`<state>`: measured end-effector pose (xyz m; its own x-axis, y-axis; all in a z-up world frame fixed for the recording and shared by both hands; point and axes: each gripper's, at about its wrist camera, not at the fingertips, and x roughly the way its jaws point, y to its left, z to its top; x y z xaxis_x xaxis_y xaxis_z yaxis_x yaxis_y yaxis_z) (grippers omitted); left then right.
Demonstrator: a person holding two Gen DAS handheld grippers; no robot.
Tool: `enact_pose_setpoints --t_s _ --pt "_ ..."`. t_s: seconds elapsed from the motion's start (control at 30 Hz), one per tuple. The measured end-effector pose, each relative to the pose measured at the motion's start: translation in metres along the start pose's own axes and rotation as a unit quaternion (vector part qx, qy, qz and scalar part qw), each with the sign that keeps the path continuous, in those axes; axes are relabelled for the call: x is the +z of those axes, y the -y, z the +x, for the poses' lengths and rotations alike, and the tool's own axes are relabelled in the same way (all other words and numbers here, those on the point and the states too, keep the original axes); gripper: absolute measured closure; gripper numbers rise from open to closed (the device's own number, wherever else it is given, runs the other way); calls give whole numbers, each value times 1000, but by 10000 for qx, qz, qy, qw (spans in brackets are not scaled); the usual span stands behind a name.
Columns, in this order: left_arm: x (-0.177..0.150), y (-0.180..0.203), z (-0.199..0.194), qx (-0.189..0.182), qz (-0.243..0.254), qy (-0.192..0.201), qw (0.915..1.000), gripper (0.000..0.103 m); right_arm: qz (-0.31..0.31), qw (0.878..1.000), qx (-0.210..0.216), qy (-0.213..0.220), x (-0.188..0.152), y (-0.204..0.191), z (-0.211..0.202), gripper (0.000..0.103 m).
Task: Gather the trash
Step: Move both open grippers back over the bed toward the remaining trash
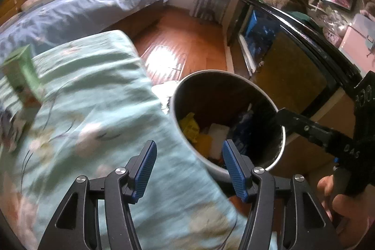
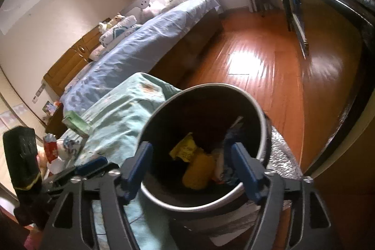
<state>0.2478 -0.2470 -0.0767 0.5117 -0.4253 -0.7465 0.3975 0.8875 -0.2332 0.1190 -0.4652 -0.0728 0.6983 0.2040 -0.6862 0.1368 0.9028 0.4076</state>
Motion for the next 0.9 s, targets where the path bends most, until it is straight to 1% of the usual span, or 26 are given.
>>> enact_pose_setpoints --t_s 0.03,0.17,0.33,0.5,0.67,0.9 --pt "-4 -4 -5 19 -52 27 10000 45 -25 10000 75 2 -2 -5 -1 23" --pt "-22 -22 -28 115 -225 121 9996 43 -224 9994 281 2 -10 -28 1 19" --pt "-44 -46 -58 355 -451 250 9980 43 -394 9975 572 -137 -20 -59 11 18" --pt "-64 -69 -87 622 -727 370 9947 43 -571 9947 793 -315 -33 -89 22 18" --pt "-82 -95 -112 815 -1058 424 9901 43 -782 9909 972 -504 -43 -119 35 18" --pt "-96 -128 -141 1055 -1388 521 9833 43 -1076 9848 1171 -699 -55 -158 52 18"
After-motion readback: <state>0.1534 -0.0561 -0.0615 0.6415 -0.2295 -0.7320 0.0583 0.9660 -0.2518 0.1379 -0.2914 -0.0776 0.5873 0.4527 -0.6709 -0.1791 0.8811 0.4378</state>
